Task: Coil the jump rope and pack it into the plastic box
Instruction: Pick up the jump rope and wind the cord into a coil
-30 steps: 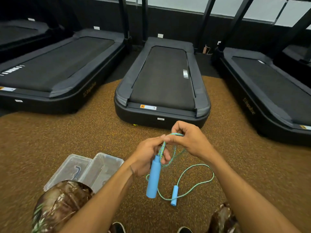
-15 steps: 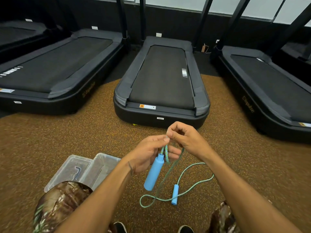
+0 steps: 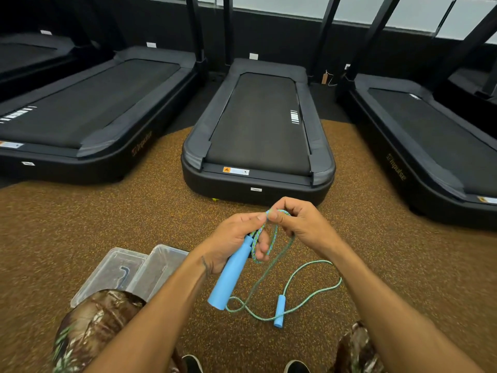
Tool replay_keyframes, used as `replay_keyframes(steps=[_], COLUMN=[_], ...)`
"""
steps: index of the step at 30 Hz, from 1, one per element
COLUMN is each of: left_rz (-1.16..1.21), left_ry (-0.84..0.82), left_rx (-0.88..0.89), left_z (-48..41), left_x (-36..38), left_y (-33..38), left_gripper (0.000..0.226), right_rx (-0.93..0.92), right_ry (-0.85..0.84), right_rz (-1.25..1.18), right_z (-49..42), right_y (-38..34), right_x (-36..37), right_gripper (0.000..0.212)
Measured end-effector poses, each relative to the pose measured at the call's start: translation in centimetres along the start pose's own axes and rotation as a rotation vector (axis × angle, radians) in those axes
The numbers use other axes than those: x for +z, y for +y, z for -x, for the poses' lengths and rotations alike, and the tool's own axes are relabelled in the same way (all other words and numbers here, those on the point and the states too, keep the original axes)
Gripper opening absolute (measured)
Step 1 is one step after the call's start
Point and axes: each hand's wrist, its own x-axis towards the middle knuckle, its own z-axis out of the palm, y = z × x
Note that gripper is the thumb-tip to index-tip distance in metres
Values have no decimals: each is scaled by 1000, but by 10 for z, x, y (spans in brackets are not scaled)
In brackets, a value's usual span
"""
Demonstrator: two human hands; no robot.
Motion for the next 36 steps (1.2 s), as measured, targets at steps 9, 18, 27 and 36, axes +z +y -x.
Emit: replay_keyframes(steps=[9,18,27,36], left_rz=[-197,26,282,81], left_ry=[-14,24,72,272], left_rx=[-7,64,159,121], left_z=[-7,-13,-16,-22], left_x=[-3,4,3,-15], left_y=[-3,-3,9,2], left_gripper=[34,36,29,29], right_rx=[106,176,229,71], right_ry=[83,141,24,-239], right_rz=[-140,-181,-139,489], right_z=[-7,-8,25,42], right_y=[3,14,58,54], right_x=[7,17,24,24], right_gripper=[41,36,29,39])
